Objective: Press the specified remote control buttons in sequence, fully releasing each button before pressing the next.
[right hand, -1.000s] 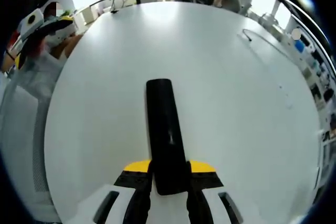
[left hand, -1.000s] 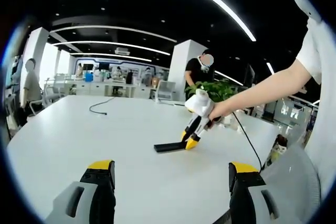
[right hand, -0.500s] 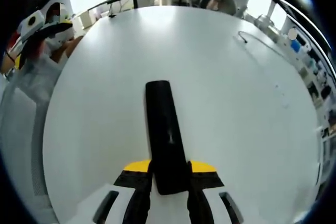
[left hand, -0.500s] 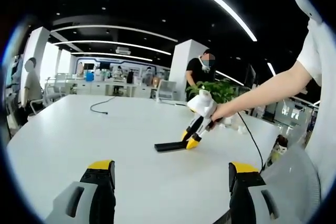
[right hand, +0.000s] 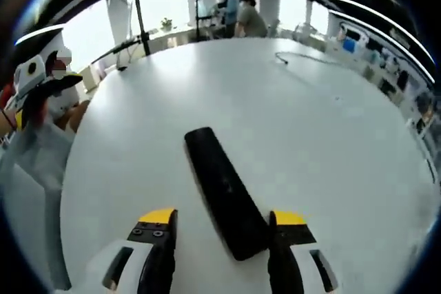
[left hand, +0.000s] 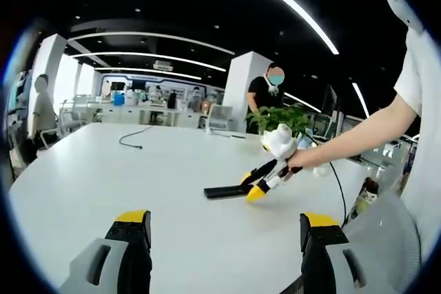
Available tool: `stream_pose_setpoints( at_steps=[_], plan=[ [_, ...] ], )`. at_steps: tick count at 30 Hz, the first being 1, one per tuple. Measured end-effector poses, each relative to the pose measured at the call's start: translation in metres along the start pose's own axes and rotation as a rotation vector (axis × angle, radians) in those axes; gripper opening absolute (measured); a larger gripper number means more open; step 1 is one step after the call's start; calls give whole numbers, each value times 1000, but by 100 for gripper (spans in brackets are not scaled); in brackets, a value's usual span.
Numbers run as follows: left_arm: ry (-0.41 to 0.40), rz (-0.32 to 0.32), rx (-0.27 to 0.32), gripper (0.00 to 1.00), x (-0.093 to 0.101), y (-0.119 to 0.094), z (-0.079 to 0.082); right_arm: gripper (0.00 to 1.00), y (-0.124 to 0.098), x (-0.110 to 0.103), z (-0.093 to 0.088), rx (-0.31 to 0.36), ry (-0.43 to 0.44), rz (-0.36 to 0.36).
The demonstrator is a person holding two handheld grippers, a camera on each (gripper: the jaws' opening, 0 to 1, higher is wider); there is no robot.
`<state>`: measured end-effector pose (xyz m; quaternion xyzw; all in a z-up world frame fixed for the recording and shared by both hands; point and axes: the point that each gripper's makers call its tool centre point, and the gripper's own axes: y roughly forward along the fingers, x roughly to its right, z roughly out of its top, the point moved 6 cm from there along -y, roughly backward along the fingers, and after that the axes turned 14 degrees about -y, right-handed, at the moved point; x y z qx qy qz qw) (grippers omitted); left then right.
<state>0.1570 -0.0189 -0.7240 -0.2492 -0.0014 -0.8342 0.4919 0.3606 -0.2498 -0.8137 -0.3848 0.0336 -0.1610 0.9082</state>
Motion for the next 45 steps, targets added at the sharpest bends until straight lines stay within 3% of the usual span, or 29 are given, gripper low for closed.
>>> stream_pose_setpoints(
  at_steps=[3, 6, 10, 12, 16, 21, 33, 41, 45],
  plan=[
    [0, 0, -3, 93, 0, 0, 0, 61, -4, -1, -1, 79, 108, -59],
    [0, 0, -5, 93, 0, 0, -1, 70, -8, -1, -4, 124, 118, -116],
    [-2, 13, 3, 93, -2, 0, 0, 93, -17, -7, -3, 175, 89, -219],
    [-10, 16, 12, 93, -3, 0, 2, 99, -22, -8, -4, 202, 95, -248],
    [-15, 16, 13, 93, -3, 0, 1, 99, -32, -17, -4, 227, 105, -319],
    [-10, 12, 4, 93, -2, 0, 0, 99, -43, -23, -3, 277, 136, -340],
    [-7, 4, -5, 92, -1, 2, -1, 99, -87, -44, 24, 421, 181, -418],
    [-10, 0, -7, 92, -1, 3, -1, 99, -113, -57, 29, 433, 161, -478],
    [-10, -1, -9, 92, -1, 3, -1, 99, -126, -60, 35, 475, 182, -501]
  ],
)
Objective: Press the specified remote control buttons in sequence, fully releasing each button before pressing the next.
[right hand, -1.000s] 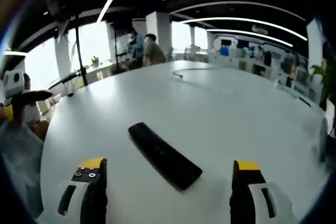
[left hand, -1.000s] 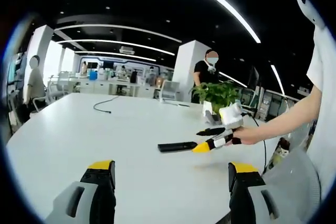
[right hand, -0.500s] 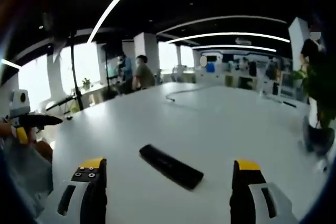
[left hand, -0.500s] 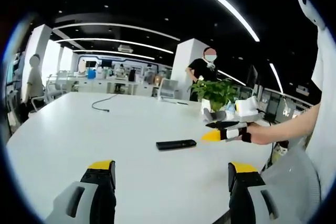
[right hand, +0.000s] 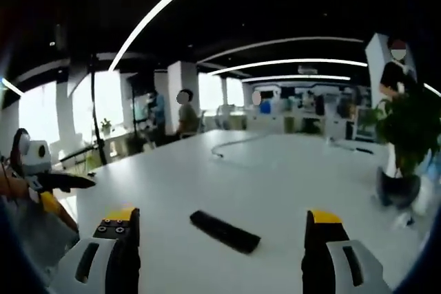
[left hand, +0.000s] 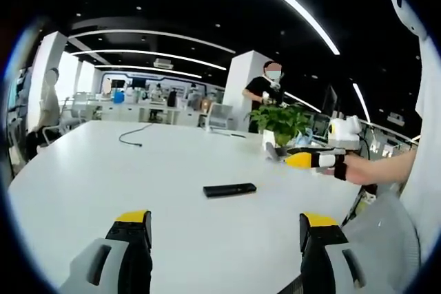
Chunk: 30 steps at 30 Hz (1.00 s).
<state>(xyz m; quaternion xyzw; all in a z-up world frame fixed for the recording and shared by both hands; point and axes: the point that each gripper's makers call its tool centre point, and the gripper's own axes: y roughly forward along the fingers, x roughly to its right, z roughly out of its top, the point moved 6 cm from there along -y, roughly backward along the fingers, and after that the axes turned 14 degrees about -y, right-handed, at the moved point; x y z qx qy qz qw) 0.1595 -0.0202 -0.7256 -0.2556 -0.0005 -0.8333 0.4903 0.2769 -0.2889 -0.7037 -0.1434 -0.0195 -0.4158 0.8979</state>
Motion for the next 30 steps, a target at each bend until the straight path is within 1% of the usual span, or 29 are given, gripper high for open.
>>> stream_pose_setpoints(
  at_steps=[1, 6, 12, 15, 18, 21, 22, 25, 27, 28, 30],
  plan=[
    [-1, -1, 1, 92, 0, 0, 0, 99, -3, 0, 4, 16, 9, -4],
    [0, -2, 2, 92, 0, 1, 0, 99, -14, -1, 16, 46, 16, -29],
    [0, -1, 3, 92, 0, 1, 0, 99, -28, -3, 23, 64, 11, -48],
    [-1, -1, 5, 92, 0, 1, 0, 99, -35, -2, 24, 68, 33, -66],
    [-3, 0, 6, 92, -1, 1, 0, 99, -42, -2, 23, 61, 55, -87],
    [-4, 1, 9, 92, -1, 1, 1, 99, -51, -4, 20, 60, 53, -105],
    [-5, 2, 8, 92, -1, 1, 0, 99, -53, -4, 19, 53, 44, -111],
    [-4, 4, 8, 92, -1, 1, 0, 99, -62, -7, 8, 0, -7, -141],
    [-3, 10, 7, 91, -2, 1, 0, 99, -66, -3, -2, -27, -57, -146],
    [-4, 12, 8, 91, -2, 1, 0, 99, -68, -6, -5, -44, -72, -145],
    [-8, 13, 10, 91, -2, 1, 1, 99, -70, -12, -6, -49, -89, -133]
  ],
)
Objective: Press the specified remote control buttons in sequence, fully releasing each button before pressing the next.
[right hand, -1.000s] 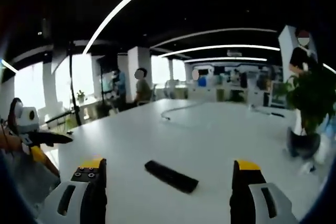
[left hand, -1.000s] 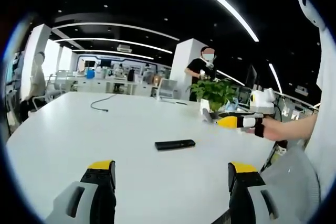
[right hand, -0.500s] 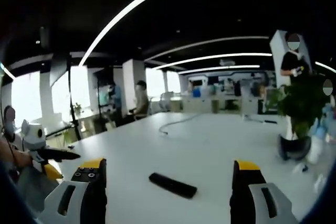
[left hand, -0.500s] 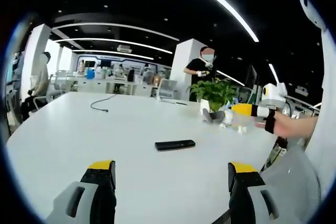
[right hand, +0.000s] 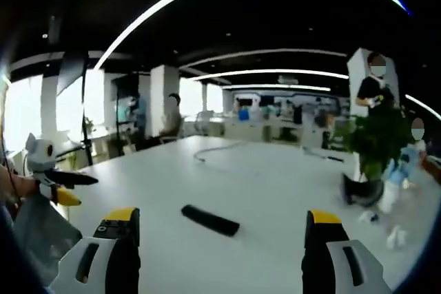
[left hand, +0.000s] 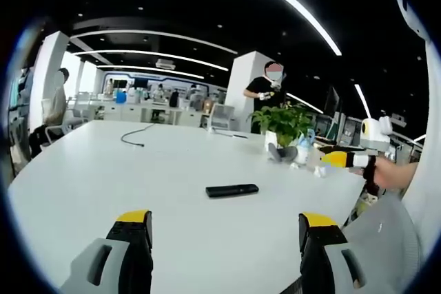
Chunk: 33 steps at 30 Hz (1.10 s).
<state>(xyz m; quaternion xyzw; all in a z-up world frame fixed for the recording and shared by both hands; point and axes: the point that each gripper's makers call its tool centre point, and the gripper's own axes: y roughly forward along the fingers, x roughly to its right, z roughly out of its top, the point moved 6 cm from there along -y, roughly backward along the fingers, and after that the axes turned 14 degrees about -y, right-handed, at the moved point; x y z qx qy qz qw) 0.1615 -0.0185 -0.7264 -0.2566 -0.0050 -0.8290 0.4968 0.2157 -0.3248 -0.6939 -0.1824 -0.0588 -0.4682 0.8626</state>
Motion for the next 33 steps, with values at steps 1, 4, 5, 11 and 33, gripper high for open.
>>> stream_pose_setpoints(
  at_steps=[1, 4, 5, 11, 33],
  plan=[
    [-2, 1, -1, 91, 0, 0, 0, 99, -1, -2, 0, -1, -3, 2],
    [-2, 1, -6, 91, -1, 0, -1, 99, -5, -6, -2, -2, -2, -4],
    [-1, 2, -8, 91, -1, 0, -1, 99, -6, -6, -2, 0, -2, -14],
    [-3, 7, -11, 91, -1, 0, -1, 99, -15, -3, -1, -3, 13, -39],
    [-35, 48, 41, 92, -7, -3, 4, 94, -22, -2, 0, 43, 48, -58]
  ],
)
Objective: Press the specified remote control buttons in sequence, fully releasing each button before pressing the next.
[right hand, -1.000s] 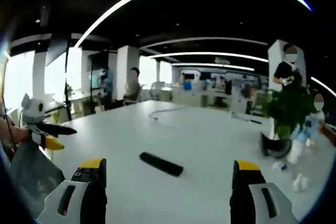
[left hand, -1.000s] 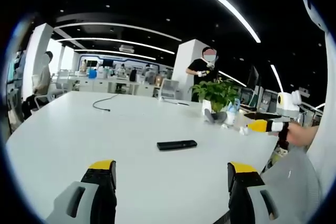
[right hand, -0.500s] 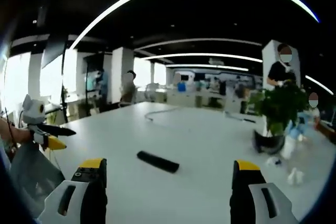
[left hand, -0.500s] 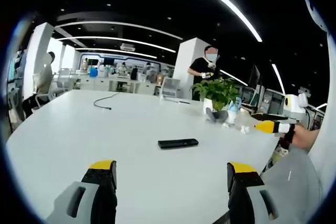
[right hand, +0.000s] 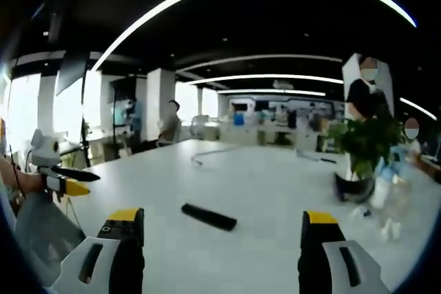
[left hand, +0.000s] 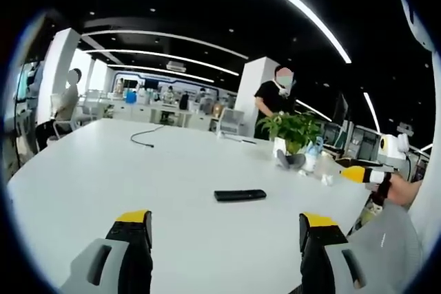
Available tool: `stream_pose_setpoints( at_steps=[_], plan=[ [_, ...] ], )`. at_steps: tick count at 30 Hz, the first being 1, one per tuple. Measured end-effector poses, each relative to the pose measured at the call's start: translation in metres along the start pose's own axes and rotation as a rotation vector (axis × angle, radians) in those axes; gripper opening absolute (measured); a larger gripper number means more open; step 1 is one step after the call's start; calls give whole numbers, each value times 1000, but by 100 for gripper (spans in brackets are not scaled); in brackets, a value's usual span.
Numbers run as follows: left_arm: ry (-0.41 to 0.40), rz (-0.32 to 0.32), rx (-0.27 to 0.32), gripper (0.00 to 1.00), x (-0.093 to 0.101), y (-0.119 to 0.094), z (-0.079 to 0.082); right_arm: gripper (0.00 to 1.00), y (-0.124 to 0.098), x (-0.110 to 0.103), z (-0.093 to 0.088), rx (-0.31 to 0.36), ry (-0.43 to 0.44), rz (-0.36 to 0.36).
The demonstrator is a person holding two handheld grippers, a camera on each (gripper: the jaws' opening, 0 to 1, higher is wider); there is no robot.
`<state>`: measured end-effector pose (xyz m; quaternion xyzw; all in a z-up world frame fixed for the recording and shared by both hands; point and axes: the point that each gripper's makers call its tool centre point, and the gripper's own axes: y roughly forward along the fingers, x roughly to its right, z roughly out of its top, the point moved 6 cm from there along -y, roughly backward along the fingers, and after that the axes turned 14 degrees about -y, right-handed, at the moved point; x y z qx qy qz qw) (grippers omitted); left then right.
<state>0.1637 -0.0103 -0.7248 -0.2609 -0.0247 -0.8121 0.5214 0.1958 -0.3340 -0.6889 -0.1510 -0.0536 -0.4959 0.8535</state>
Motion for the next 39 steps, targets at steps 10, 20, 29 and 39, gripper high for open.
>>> stream_pose_setpoints(
  at_steps=[10, 20, 29, 39],
  plan=[
    [15, -1, -22, 92, 2, 0, -3, 94, -2, 1, -2, -2, 23, -9],
    [12, -2, -20, 92, 2, 0, -3, 94, -1, -1, -3, -10, 33, 9],
    [4, 8, 1, 92, 0, -1, -1, 95, -1, 2, -5, -8, 52, 9],
    [7, 7, 4, 92, 0, -1, -1, 94, -1, 3, -5, -8, 50, 0]
  ],
)
